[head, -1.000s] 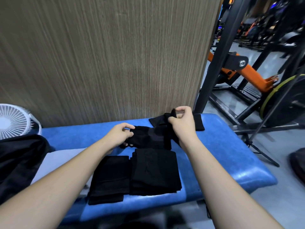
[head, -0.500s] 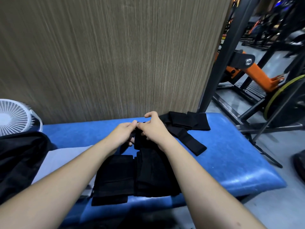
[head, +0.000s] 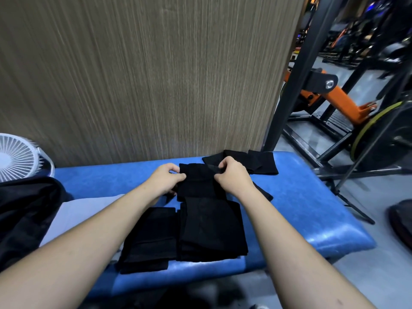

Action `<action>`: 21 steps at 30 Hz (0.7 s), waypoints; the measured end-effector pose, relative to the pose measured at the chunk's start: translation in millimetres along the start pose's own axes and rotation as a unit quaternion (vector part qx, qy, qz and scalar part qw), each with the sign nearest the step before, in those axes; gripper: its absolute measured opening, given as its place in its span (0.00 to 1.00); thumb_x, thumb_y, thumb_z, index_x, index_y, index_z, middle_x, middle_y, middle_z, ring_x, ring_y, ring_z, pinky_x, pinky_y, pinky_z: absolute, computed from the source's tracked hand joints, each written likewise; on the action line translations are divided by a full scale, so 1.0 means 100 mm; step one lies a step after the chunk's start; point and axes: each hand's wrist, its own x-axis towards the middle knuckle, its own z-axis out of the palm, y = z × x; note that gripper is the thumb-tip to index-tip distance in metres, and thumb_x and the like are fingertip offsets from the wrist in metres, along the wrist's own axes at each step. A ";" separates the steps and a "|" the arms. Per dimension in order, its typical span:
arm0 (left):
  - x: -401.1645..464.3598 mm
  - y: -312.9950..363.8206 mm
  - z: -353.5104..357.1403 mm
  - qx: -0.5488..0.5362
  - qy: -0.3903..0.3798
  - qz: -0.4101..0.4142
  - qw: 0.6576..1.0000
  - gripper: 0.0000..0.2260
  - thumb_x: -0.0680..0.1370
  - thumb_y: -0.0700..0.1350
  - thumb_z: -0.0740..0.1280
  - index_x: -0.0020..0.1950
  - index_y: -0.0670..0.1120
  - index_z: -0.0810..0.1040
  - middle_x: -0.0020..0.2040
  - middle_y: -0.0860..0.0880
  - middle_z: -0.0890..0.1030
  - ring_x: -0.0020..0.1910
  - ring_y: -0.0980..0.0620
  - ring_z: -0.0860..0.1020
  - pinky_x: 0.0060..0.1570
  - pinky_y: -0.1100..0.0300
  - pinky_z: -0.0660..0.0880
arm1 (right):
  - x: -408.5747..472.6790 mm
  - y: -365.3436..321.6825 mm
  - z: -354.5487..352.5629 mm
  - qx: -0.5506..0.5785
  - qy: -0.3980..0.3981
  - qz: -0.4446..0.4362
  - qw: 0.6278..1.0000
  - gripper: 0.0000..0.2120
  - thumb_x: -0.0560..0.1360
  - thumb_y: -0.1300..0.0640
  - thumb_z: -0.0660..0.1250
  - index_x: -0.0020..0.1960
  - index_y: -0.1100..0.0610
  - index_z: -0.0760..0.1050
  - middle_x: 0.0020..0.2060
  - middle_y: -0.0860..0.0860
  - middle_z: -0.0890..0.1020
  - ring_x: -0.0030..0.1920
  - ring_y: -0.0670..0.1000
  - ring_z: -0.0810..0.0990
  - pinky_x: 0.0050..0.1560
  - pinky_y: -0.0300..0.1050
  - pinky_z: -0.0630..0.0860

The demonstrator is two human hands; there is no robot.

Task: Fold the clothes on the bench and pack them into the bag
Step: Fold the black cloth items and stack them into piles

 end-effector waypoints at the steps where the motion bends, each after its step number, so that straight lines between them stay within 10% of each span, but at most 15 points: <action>1: 0.00 0.00 0.00 -0.005 -0.001 -0.002 1.000 0.03 0.79 0.42 0.67 0.49 0.43 0.76 0.42 0.44 0.81 0.37 0.48 0.78 0.35 0.57 0.74 | -0.01 0.02 0.00 -0.004 -0.015 -0.002 1.000 0.11 0.74 0.56 0.69 0.53 0.51 0.70 0.51 0.52 0.79 0.49 0.54 0.79 0.44 0.47 0.74; 16: -0.11 0.21 -0.07 -0.006 0.046 0.092 0.995 0.03 0.78 0.39 0.69 0.46 0.45 0.81 0.37 0.52 0.80 0.34 0.56 0.75 0.34 0.63 0.71 | -0.04 -0.10 -0.09 0.215 0.058 -0.088 0.971 0.20 0.75 0.65 0.70 0.60 0.47 0.72 0.39 0.47 0.72 0.38 0.46 0.73 0.39 0.41 0.75; 21: -0.41 0.54 -0.21 -0.066 0.033 0.142 0.987 0.04 0.78 0.41 0.68 0.51 0.45 0.82 0.38 0.55 0.82 0.34 0.60 0.77 0.39 0.61 0.70 | -0.23 -0.22 -0.34 0.318 0.063 -0.102 0.941 0.18 0.73 0.62 0.70 0.53 0.40 0.75 0.42 0.54 0.75 0.40 0.52 0.76 0.43 0.58 0.80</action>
